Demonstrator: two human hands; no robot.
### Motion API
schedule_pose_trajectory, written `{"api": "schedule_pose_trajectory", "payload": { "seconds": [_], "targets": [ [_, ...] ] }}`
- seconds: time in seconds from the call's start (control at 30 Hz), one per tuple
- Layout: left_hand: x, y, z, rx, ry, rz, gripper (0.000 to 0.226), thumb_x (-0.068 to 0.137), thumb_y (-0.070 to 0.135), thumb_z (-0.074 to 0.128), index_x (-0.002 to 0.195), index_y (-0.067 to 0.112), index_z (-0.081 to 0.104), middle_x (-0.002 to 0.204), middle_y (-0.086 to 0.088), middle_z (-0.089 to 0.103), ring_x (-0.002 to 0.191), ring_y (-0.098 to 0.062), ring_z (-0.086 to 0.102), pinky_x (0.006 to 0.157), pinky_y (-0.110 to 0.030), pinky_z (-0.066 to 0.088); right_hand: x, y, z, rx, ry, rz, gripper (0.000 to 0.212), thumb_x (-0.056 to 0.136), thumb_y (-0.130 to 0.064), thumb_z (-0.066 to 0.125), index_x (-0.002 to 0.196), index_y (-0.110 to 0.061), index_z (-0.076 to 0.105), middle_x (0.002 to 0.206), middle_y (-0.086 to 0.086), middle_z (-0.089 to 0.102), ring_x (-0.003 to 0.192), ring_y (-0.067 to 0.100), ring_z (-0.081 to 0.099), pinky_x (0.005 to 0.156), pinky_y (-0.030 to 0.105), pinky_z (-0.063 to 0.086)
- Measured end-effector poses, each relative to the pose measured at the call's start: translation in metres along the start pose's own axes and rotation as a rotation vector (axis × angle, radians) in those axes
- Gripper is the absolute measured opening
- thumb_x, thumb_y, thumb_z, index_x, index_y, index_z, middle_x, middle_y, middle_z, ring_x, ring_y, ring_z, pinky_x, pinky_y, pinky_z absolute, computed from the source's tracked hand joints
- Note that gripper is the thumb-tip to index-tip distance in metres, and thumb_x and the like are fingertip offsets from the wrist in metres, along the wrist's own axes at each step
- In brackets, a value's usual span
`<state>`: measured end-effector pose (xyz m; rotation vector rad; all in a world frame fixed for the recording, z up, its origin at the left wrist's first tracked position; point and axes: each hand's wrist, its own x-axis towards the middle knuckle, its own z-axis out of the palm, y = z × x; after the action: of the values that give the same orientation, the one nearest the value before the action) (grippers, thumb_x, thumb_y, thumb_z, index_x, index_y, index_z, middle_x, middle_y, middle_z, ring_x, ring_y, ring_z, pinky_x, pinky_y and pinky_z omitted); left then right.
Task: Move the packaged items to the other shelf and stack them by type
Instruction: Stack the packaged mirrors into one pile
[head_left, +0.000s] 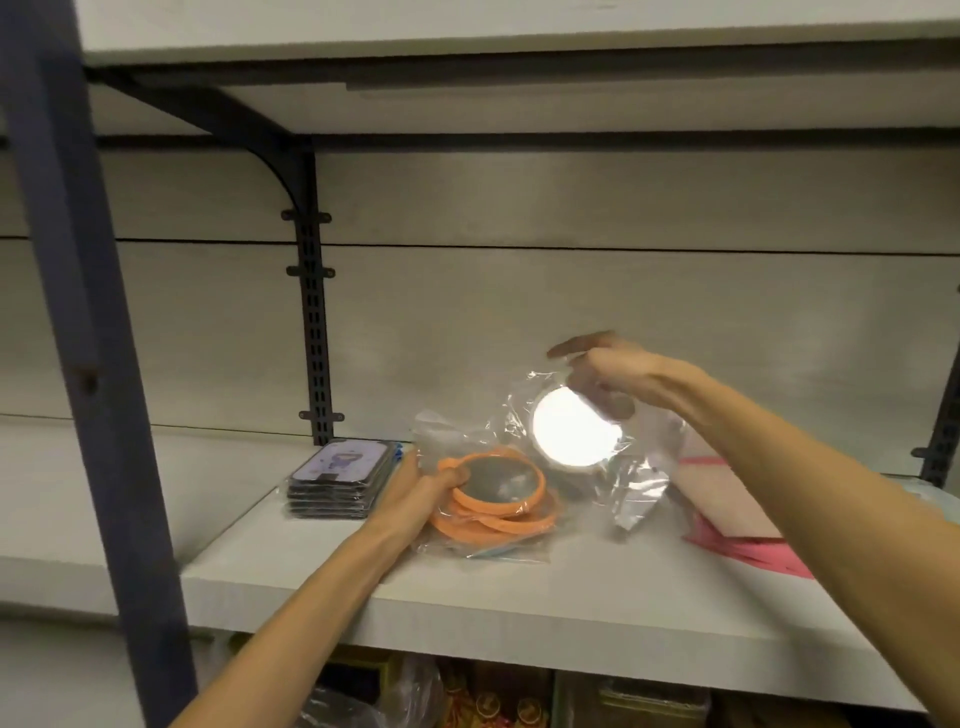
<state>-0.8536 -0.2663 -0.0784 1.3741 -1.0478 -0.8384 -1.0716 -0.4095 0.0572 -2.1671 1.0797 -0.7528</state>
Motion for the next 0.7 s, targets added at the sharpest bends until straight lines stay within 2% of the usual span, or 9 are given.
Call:
{"api": "schedule_pose_trajectory", "payload": {
  "seconds": [0.1, 0.17, 0.2, 0.27, 0.3, 0.43, 0.57, 0.63, 0.7],
  "targets": [
    [0.002, -0.001, 0.004, -0.027, -0.014, 0.018, 0.019, 0.093, 0.026, 0.069, 0.108, 0.027, 0.057, 0.086, 0.015, 0.073, 0.078, 0.001, 0.07, 0.073, -0.02, 0.056, 0.005, -0.005, 0.001, -0.106, -0.237, 0.003, 0.05, 0.085, 0.002, 0.052, 0.127, -0.023, 0.065, 0.088, 0.003, 0.069, 0.061, 0.016, 0.053, 0.055, 0.027, 0.042],
    [0.001, 0.001, 0.006, -0.055, -0.026, 0.028, 0.011, 0.097, 0.033, 0.065, 0.1, 0.033, 0.055, 0.084, 0.022, 0.066, 0.068, 0.013, 0.063, 0.06, -0.006, 0.049, 0.011, -0.007, 0.016, -0.197, -0.316, -0.053, 0.055, 0.083, -0.002, 0.058, 0.13, -0.032, 0.063, 0.106, 0.003, 0.071, 0.082, 0.016, 0.066, 0.072, 0.027, 0.054],
    [0.001, 0.002, 0.005, -0.059, -0.038, 0.016, 0.019, 0.095, 0.044, 0.065, 0.108, 0.032, 0.056, 0.093, 0.021, 0.066, 0.076, 0.014, 0.063, 0.064, -0.004, 0.049, 0.015, -0.009, 0.025, -0.213, -0.328, -0.085, 0.057, 0.083, -0.004, 0.061, 0.131, -0.034, 0.063, 0.119, 0.001, 0.069, 0.099, 0.014, 0.067, 0.086, 0.026, 0.055],
    [0.003, 0.002, 0.002, -0.048, -0.073, 0.017, 0.073, 0.08, 0.07, 0.069, 0.137, 0.028, 0.053, 0.125, 0.013, 0.065, 0.108, -0.001, 0.065, 0.092, -0.021, 0.053, 0.02, -0.013, 0.042, -0.185, -0.365, -0.131, 0.056, 0.085, -0.001, 0.065, 0.134, -0.027, 0.062, 0.121, -0.001, 0.069, 0.105, 0.008, 0.067, 0.094, 0.021, 0.051],
    [0.005, 0.0, 0.0, -0.047, -0.068, 0.023, 0.083, 0.075, 0.074, 0.07, 0.142, 0.03, 0.051, 0.132, 0.012, 0.064, 0.114, -0.006, 0.065, 0.098, -0.03, 0.053, 0.022, -0.014, 0.05, -0.171, -0.376, -0.148, 0.054, 0.086, 0.001, 0.067, 0.134, -0.023, 0.061, 0.116, -0.002, 0.072, 0.1, 0.006, 0.068, 0.09, 0.017, 0.051],
    [0.008, -0.004, -0.001, -0.048, -0.065, 0.053, 0.052, 0.085, 0.042, 0.077, 0.132, 0.028, 0.058, 0.108, 0.008, 0.077, 0.097, -0.01, 0.074, 0.091, -0.038, 0.058, 0.024, -0.007, 0.087, -0.058, -0.376, -0.157, 0.051, 0.085, 0.011, 0.066, 0.132, -0.008, 0.062, 0.108, 0.005, 0.076, 0.097, 0.014, 0.071, 0.089, 0.026, 0.057],
    [0.01, -0.006, 0.0, -0.062, -0.042, 0.047, 0.037, 0.084, 0.028, 0.077, 0.114, 0.032, 0.057, 0.101, 0.009, 0.075, 0.084, -0.001, 0.073, 0.077, -0.028, 0.056, 0.014, 0.001, 0.092, -0.104, -0.086, -0.277, 0.051, 0.079, -0.001, 0.08, 0.127, -0.006, 0.065, 0.121, 0.007, 0.07, 0.109, 0.012, 0.064, 0.099, 0.023, 0.049],
    [0.011, -0.006, 0.0, -0.075, -0.045, 0.036, 0.046, 0.074, 0.036, 0.081, 0.108, 0.037, 0.051, 0.105, 0.013, 0.072, 0.085, 0.0, 0.071, 0.075, -0.026, 0.053, -0.001, 0.011, 0.078, -0.096, 0.213, -0.264, 0.035, 0.081, -0.017, 0.08, 0.115, -0.016, 0.072, 0.108, 0.002, 0.074, 0.1, 0.014, 0.067, 0.097, 0.035, 0.051],
    [0.011, -0.007, 0.001, -0.077, -0.043, 0.039, 0.048, 0.073, 0.038, 0.082, 0.109, 0.037, 0.05, 0.105, 0.014, 0.07, 0.089, 0.0, 0.068, 0.075, -0.026, 0.052, -0.025, 0.025, 0.062, -0.125, 0.472, -0.104, 0.022, 0.083, -0.039, 0.072, 0.1, -0.025, 0.073, 0.089, 0.0, 0.074, 0.088, 0.022, 0.068, 0.082, 0.036, 0.054]
  ]
}}
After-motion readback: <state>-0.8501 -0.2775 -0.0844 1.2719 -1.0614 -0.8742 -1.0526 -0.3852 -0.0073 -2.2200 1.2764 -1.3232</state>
